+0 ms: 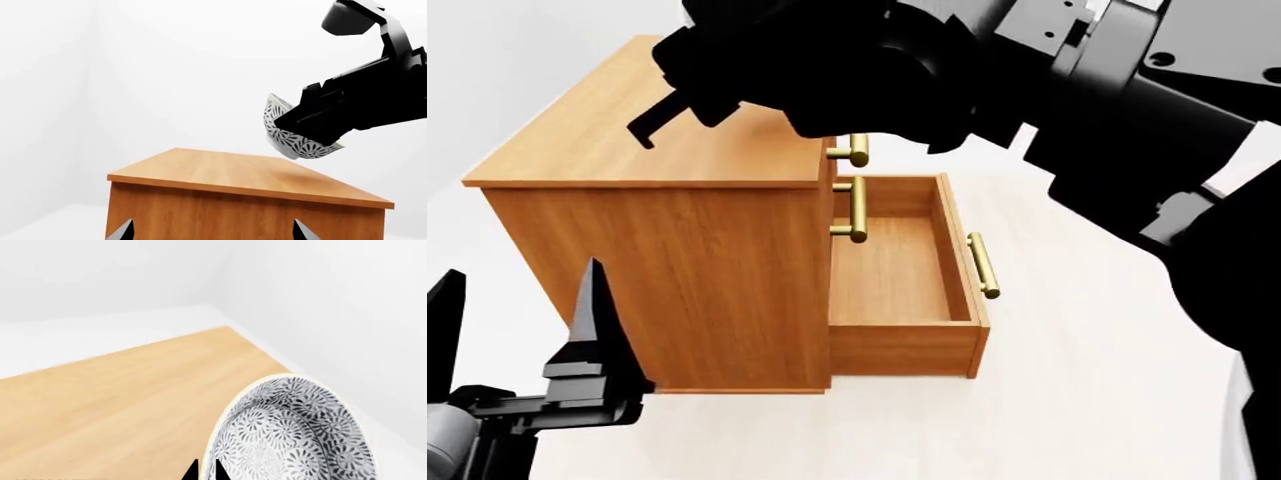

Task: Put the bowl on top of the cabinet.

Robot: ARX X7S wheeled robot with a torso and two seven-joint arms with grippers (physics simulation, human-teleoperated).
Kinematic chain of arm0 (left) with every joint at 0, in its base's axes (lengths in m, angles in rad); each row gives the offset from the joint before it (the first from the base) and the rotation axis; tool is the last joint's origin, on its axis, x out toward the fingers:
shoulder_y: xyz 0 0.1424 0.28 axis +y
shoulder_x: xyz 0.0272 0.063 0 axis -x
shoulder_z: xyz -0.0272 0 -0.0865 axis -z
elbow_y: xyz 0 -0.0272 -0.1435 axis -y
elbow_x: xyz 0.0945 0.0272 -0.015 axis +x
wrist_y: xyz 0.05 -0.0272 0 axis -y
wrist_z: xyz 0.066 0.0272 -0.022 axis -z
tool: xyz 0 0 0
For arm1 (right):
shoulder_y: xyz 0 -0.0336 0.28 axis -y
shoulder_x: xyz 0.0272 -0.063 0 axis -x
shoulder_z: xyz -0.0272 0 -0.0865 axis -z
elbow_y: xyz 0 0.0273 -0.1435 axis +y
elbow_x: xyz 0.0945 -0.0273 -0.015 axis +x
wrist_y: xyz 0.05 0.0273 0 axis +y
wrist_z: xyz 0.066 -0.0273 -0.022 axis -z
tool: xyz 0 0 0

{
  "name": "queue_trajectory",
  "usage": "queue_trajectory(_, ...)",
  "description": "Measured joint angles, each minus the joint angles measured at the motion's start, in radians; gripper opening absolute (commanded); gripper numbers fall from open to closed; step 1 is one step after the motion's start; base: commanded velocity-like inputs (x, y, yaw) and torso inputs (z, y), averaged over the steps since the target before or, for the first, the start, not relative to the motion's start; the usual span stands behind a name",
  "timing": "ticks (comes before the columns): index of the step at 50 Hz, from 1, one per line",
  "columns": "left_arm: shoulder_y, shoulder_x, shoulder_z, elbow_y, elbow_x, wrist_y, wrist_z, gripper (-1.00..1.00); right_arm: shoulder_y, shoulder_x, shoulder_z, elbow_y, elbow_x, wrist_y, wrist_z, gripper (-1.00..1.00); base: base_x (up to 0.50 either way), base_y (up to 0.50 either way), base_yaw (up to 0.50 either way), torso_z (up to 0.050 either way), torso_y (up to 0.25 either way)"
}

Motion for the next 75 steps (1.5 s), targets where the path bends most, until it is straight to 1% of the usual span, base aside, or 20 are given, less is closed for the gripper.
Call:
queue_trajectory(25,0.003,-0.009,0.009,-0.001,0.000,0.009,-0.010,1.00,0.022,0.000,-0.003,-0.107,0.065,-0.028,0.019,-1.00,0.00,0.00,0.00,0.000,0.000)
queue_trajectory(57,0.001,-0.020,0.019,-0.008,-0.001,0.019,-0.023,1.00,-0.020,0.000,0.002,-0.097,0.013,-0.006,0.015,-1.00,0.00,0.00,0.00,0.000,0.001)
queue_trajectory(58,0.001,-0.020,0.019,-0.008,-0.001,0.019,-0.023,1.00,-0.020,0.000,0.002,-0.097,0.013,-0.005,0.015,1.00,0.00,0.00,0.00,0.000,0.000)
queue_trajectory(75,0.002,-0.028,0.023,-0.005,-0.006,0.022,-0.031,1.00,-0.007,0.000,0.005,-0.087,-0.019,0.000,0.007,1.00,0.00,0.00,0.00,0.000,0.000)
